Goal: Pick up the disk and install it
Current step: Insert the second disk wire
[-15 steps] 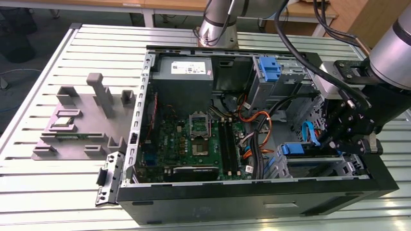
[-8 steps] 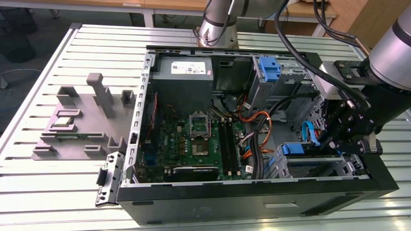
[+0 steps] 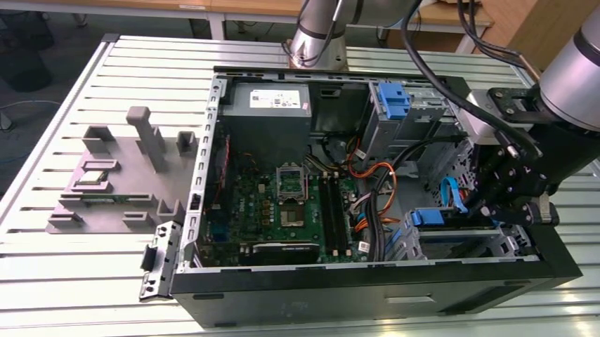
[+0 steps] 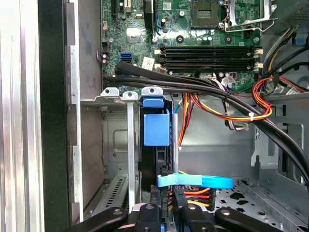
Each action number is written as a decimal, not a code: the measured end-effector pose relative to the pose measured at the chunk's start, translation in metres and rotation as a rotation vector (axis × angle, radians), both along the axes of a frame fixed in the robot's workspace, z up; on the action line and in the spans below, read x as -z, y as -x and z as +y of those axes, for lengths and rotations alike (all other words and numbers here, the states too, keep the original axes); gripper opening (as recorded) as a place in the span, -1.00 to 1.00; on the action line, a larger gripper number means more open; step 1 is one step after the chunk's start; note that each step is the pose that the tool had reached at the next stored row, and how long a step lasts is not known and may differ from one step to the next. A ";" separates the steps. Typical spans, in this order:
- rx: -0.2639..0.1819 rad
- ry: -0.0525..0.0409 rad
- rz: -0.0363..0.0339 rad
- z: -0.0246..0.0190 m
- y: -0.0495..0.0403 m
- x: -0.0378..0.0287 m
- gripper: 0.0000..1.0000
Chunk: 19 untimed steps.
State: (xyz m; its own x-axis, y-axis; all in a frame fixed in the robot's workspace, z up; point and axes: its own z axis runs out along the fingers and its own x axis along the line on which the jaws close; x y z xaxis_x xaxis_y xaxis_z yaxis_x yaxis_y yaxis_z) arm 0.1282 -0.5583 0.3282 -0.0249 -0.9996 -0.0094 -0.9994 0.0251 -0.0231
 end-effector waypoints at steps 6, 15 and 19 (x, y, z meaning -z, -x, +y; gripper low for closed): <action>0.000 0.0000 0.0000 0.0000 0.0000 -0.0065 -0.52; 0.000 0.0000 0.0000 0.0000 0.0000 -0.0195 -0.52; 0.000 0.0001 0.0000 0.0000 0.0000 -0.0254 -0.52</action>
State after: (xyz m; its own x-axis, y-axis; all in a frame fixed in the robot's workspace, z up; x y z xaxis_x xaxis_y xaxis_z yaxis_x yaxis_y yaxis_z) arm 0.1282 -0.5583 0.3536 -0.0249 -0.9996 -0.0093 -0.9994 0.0251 -0.0231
